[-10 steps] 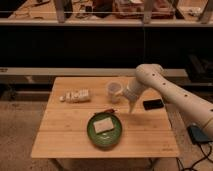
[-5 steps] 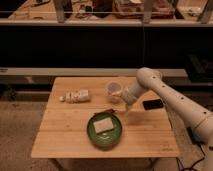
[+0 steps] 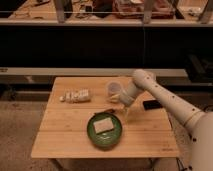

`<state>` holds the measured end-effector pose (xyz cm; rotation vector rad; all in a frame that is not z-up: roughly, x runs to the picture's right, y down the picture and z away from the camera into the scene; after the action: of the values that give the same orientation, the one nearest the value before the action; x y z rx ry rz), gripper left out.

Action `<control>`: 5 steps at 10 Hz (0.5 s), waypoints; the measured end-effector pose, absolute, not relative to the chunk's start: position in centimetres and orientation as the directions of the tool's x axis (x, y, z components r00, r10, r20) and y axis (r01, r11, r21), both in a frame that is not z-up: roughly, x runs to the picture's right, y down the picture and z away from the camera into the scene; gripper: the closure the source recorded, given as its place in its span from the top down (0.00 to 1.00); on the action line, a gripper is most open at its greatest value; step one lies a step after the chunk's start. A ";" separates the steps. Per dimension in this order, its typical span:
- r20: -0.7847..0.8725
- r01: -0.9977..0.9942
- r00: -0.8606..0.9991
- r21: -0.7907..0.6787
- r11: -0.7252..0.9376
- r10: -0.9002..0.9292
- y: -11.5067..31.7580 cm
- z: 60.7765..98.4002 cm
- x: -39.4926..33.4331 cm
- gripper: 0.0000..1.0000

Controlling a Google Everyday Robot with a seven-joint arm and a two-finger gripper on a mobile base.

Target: Place the pepper in the ceramic bowl

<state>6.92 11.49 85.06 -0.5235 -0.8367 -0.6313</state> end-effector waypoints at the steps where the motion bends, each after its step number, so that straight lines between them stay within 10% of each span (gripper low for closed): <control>1: 0.808 0.695 0.508 -0.181 0.696 -0.298 11.6 85.3 6.8 0.76; 5: 0.812 0.746 0.493 -0.208 0.633 -0.314 12.1 86.8 5.7 0.76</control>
<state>5.65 12.12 86.77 -0.5966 -0.8215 -0.6910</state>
